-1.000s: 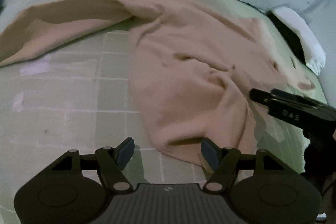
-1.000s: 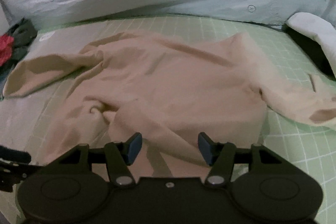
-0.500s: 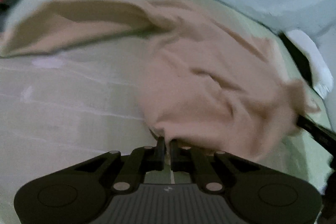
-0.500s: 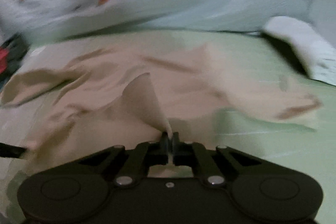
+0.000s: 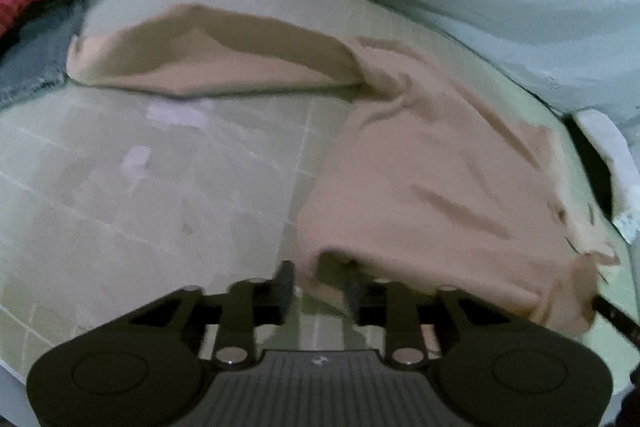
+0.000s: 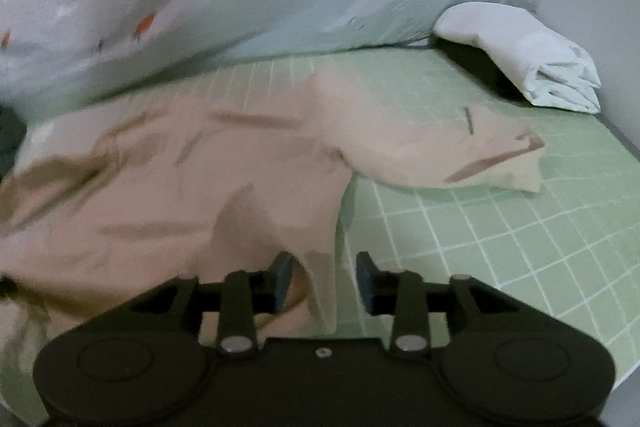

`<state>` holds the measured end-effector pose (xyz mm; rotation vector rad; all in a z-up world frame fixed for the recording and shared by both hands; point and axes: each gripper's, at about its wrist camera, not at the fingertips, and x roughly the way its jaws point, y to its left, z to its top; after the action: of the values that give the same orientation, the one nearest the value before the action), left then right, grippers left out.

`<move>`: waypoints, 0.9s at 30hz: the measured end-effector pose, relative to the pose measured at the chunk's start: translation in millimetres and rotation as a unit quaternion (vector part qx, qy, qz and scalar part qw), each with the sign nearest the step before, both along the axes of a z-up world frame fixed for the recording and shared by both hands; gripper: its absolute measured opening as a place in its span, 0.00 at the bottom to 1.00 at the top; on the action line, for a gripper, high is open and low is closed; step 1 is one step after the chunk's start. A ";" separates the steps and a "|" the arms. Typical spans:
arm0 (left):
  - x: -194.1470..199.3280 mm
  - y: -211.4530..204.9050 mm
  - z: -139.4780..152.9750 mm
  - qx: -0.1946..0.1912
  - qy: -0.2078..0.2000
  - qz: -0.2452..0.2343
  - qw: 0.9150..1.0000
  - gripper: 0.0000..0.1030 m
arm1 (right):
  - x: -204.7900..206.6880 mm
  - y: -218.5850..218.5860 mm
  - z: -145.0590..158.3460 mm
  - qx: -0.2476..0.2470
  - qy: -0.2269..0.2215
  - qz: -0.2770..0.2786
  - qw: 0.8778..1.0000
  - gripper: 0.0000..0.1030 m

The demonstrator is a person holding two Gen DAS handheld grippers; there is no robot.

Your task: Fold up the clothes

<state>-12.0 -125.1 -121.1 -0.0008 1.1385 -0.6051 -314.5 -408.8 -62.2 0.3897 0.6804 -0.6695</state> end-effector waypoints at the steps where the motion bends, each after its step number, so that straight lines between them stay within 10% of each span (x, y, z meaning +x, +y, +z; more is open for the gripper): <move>1: -1.0 0.6 -2.1 0.001 0.006 -0.005 1.000 0.41 | -0.9 -2.7 0.7 0.009 -0.007 -0.006 1.000 0.38; 13: 3.3 -14.3 -20.6 0.000 0.036 -0.014 0.999 0.35 | 38.1 -9.1 2.5 0.047 -0.041 0.027 0.998 0.61; 15: 5.5 -14.7 -22.7 -0.005 0.044 -0.012 0.999 0.04 | 46.4 -9.7 -3.1 0.059 -0.030 0.034 0.997 0.53; 17: 6.1 -11.6 -20.2 -0.002 0.042 -0.011 0.999 0.02 | 47.6 -11.0 -7.2 0.070 -0.021 0.041 0.996 0.05; 27: 11.0 54.1 63.4 -0.099 0.039 -0.008 0.994 0.02 | -27.6 -20.4 36.8 0.050 -0.073 -0.007 0.996 0.03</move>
<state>-1.0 -71.0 -57.6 -0.1869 1.1505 -0.7364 -342.0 -429.3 -25.4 0.5301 0.5747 -0.6147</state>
